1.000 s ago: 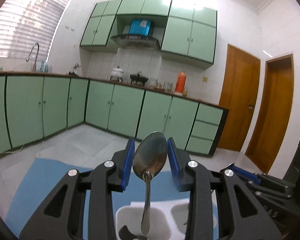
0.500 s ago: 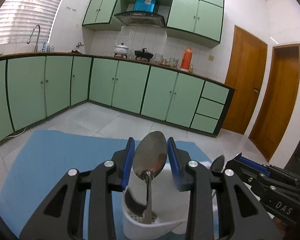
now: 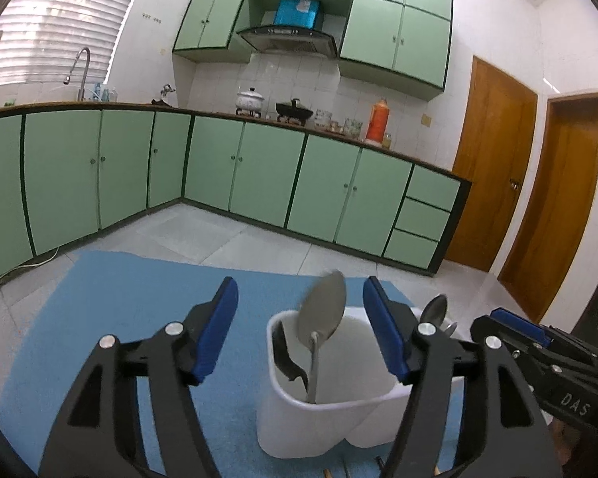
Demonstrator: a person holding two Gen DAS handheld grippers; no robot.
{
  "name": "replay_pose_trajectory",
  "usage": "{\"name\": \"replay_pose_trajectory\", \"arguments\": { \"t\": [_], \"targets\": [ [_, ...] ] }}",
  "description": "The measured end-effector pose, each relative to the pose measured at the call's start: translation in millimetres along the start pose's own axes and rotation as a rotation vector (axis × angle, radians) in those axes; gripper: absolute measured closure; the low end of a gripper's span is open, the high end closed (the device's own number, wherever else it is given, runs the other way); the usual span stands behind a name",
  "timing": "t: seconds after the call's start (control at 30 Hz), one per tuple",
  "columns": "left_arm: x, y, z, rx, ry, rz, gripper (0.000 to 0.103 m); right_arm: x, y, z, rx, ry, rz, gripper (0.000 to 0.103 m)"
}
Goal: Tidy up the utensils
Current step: 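Carry both spoons to the white holder and release them inside, then withdraw both tools from the holder toward the remaining chopsticks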
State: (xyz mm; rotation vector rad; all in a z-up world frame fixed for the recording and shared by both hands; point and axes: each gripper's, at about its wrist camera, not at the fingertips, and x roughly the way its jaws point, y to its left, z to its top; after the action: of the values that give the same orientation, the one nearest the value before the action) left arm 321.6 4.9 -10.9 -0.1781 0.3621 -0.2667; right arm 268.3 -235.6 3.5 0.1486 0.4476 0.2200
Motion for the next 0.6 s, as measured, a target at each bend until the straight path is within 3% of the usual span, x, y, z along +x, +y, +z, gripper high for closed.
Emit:
{"name": "replay_pose_trajectory", "arguments": {
  "t": [0.17, 0.27, 0.33, 0.43, 0.6],
  "targets": [
    [-27.1, 2.1, 5.3, -0.007, -0.037, 0.002, 0.027, -20.5, -6.6, -0.4, 0.013, -0.031, -0.018, 0.052],
    [-48.0, 1.3, 0.8, 0.000, -0.055, 0.006, 0.016, -35.3, -6.3, -6.2, 0.008, -0.050, -0.045, 0.040],
    [-59.8, 0.9, -2.8, 0.002, -0.061, 0.008, 0.013, -48.4, -5.4, -12.5, -0.002, -0.071, -0.069, 0.025],
    [-78.8, 1.5, -13.5, 0.001, -0.057, 0.010, 0.008, -67.1, -8.0, -22.1, -0.004, -0.097, -0.099, 0.015],
    [-104.5, -2.3, -36.1, 0.015, -0.027, 0.012, 0.007, -87.8, -6.8, -40.6, -0.004, -0.091, -0.109, 0.012]
  ]
}}
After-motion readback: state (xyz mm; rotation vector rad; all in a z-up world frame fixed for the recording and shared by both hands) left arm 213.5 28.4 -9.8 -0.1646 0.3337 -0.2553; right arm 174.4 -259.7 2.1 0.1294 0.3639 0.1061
